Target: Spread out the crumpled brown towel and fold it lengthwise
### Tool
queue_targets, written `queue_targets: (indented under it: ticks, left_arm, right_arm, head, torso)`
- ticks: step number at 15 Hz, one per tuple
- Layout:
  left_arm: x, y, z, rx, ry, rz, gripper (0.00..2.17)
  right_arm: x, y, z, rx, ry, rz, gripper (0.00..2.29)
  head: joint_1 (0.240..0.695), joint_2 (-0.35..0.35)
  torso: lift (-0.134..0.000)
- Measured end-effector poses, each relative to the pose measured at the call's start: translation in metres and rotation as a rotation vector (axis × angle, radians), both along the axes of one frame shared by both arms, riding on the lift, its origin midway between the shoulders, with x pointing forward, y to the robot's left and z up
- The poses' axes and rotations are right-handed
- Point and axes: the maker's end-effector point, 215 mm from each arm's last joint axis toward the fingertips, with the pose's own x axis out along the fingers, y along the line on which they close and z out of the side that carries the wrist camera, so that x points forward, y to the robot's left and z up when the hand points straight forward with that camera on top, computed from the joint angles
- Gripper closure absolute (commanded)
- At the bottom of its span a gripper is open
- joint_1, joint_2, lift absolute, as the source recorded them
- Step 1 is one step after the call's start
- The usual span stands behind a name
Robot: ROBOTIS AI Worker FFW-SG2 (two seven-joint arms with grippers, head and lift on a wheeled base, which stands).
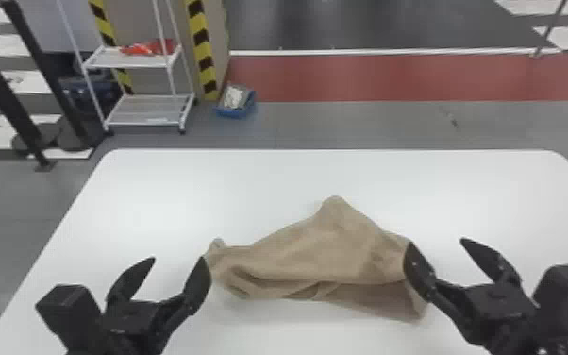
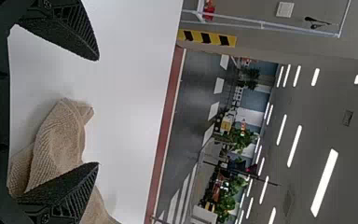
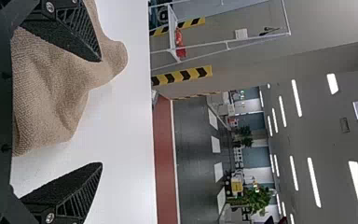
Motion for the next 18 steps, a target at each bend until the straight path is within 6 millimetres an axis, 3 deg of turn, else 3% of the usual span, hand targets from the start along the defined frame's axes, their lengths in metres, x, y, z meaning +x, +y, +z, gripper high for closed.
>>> queue_targets:
  ticks: [10, 13, 18]
  left_arm:
    - [-0.002, 0.0, -0.002, -0.002, 0.005, 0.0, 0.08]
    - [-0.003, 0.0, -0.003, -0.002, 0.007, 0.0, 0.08]
    - [-0.003, 0.0, -0.008, -0.003, 0.015, 0.0, 0.08]
  right_arm:
    - [-0.003, -0.001, -0.003, 0.0, 0.004, -0.001, 0.09]
    - [-0.009, 0.012, -0.005, -0.012, 0.007, 0.104, 0.1]
    - [-0.025, 0.013, -0.037, -0.119, 0.118, 0.218, 0.15]
  head:
    - [0.695, 0.049]
    - [0.695, 0.065]
    - [0.695, 0.069]
  torso:
    - [-0.124]
    - [-0.124]
    - [-0.124]
